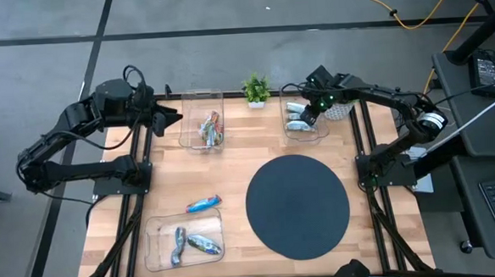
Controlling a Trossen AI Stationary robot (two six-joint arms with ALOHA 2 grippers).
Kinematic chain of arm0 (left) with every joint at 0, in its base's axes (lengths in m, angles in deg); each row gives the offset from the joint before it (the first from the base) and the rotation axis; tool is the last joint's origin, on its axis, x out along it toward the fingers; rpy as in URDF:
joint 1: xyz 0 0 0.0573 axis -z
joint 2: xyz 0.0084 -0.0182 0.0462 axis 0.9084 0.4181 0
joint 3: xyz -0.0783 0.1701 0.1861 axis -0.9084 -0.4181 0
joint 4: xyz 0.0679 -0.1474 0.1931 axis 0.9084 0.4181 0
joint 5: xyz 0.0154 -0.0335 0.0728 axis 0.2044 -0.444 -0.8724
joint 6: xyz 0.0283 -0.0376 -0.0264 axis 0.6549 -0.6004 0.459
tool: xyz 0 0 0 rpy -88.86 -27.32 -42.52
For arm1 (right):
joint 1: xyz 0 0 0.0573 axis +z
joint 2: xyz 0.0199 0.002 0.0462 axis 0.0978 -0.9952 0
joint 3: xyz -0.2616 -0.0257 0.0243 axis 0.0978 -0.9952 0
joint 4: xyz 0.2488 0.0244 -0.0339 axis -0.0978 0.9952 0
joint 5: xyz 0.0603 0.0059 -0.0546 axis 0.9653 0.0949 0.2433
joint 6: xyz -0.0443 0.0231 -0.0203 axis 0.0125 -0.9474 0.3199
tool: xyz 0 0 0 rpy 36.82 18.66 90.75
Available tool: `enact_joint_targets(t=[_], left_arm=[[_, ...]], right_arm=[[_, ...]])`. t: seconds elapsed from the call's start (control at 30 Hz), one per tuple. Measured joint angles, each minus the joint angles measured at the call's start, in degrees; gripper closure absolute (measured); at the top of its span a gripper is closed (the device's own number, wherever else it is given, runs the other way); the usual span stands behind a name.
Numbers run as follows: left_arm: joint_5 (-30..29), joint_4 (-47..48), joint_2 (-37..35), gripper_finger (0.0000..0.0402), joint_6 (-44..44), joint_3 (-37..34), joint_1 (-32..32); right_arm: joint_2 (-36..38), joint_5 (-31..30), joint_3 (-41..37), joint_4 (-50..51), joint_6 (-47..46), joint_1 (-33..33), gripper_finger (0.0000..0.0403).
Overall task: Pick and place Granola Bars by type
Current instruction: Put the red granola bar into the top left transparent bin
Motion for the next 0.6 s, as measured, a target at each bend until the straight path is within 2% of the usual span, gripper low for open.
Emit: enact_joint_targets(t=[0.13, 0.27, 0.47, 0.6], left_arm=[[4.41, 0.04, 0.75, 0.0207, -0.04, -0.01, 0.37], [7.25, 0.41, 1.84, 0.0207, -0.64, -1.8, 3.53], [10.62, 0.58, 4.24, 0.0207, -6.93, -10.28, 10.99], [10.75, 0.39, 6.62, 0.0208, -8.1, -15.67, 15.99]], right_arm=[[0.09, 1.4, 0.96, -0.19, 1.72, 0.04, 0.0249], [0.86, 4.13, 2.54, -1.03, 5.62, 0.79, 0.0216], [3.87, 4.22, 3.03, -6.91, 8.72, 4.08, 0.021], [5.56, 4.2, 3.06, -10.29, 9.0, 5.93, 0.0217]])
